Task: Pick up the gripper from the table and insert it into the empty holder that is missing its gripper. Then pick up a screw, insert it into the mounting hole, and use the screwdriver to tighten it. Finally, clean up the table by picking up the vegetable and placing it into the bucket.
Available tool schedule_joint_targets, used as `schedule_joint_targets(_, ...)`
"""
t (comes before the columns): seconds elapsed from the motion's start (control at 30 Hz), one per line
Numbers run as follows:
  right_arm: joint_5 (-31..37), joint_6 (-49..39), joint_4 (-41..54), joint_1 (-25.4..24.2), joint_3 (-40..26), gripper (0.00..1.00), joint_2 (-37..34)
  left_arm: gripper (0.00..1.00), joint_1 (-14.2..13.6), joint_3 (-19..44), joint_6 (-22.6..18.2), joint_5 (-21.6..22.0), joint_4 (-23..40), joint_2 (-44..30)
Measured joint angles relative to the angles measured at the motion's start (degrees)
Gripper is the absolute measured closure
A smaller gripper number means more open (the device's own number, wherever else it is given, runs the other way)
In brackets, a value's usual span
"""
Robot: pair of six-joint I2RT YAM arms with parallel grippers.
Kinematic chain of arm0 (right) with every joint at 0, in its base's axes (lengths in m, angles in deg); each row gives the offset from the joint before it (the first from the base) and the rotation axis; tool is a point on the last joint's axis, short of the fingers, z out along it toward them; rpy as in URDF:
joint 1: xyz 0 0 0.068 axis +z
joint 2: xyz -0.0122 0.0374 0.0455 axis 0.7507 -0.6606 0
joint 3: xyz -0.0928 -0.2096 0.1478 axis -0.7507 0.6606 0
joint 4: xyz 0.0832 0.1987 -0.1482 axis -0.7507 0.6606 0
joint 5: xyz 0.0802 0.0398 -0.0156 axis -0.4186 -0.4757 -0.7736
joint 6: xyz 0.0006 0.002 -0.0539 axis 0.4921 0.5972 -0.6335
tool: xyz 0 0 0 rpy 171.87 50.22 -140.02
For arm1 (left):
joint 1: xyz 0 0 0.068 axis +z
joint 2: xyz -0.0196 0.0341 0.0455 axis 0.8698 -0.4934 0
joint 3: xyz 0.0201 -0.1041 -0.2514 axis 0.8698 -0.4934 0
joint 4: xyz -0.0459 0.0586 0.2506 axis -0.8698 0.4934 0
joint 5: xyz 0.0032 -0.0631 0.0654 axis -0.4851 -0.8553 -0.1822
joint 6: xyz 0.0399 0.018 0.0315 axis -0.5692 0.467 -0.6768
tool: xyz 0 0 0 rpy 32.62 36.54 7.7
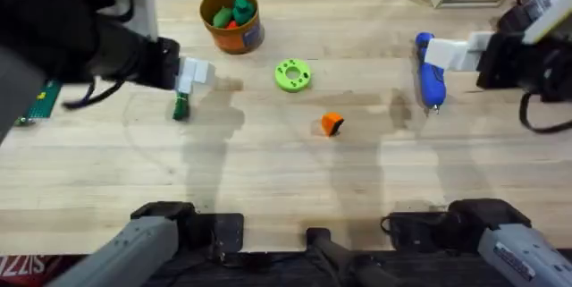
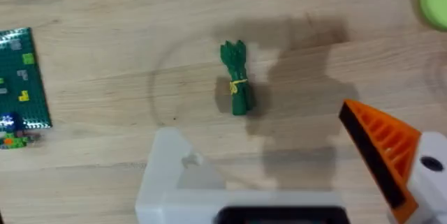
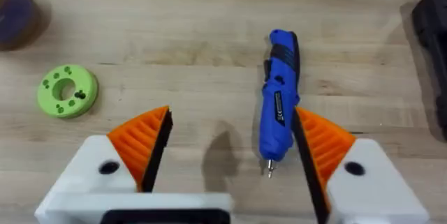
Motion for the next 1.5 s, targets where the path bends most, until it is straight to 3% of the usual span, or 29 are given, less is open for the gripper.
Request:
schedule_joint_targets(0.13,0.0,0.0,3.6,0.0,-3.8,0.008,-4.9,0.025,0.0,0.7,-1.2,0.4,-0.4,-7.6)
schedule_joint_targets(0.37,0.0,0.0,4.3,0.0,-4.0,0.008,-8.9,0.016,0.5,0.7,-0.8,1.9,-0.8,-18.8)
schedule_joint_targets(0.53,0.0,0.0,3.7,0.0,-4.0,0.008,-9.2,0.016,5.0,0.0,3.0,1.2,-6.4,-25.0)
schedule_joint_targets(0.7,0.0,0.0,3.1,0.0,-4.0,0.008,-9.2,0.015,9.6,-2.9,2.7,-1.1,-11.5,-29.6)
schedule_joint_targets(0.83,0.0,0.0,3.1,0.0,-4.0,0.008,-9.2,0.011,11.1,-3.3,2.0,-3.5,-13.2,-31.2)
schedule_joint_targets(0.87,0.0,0.0,3.2,0.0,-4.0,0.008,-9.2,0.062,11.4,-3.3,2.0,-3.9,-13.5,-31.3)
schedule_joint_targets(1.07,0.0,0.0,3.7,0.0,-4.0,0.008,-9.2,0.951,11.6,-3.3,1.8,-5.9,-14.7,-31.6)
schedule_joint_targets(1.13,0.0,0.0,4.5,0.0,-4.0,0.008,-9.2,0.989,11.6,-3.3,1.4,-6.0,-14.8,-31.6)
schedule_joint_targets(1.17,0.0,0.0,4.8,0.0,-4.0,0.008,-9.2,0.986,11.6,-3.3,1.1,-6.0,-14.8,-31.6)
schedule_joint_targets(1.2,0.0,0.0,5.1,0.0,-4.0,0.008,-9.2,0.914,11.6,-3.3,0.5,-5.9,-14.8,-31.6)
schedule_joint_targets(1.37,0.0,0.0,5.2,0.0,-4.0,0.008,-9.2,0.141,12.5,-3.2,1.3,-4.9,-15.1,-31.7)
schedule_joint_targets(1.4,0.0,0.0,5.2,0.0,-4.0,0.008,-9.2,0.049,12.6,-3.2,1.7,-5.3,-15.0,-31.7)
schedule_joint_targets(1.5,0.0,0.0,5.2,0.0,-4.0,0.008,-9.2,0.016,12.5,-3.2,1.5,-8.4,-13.7,-31.7)
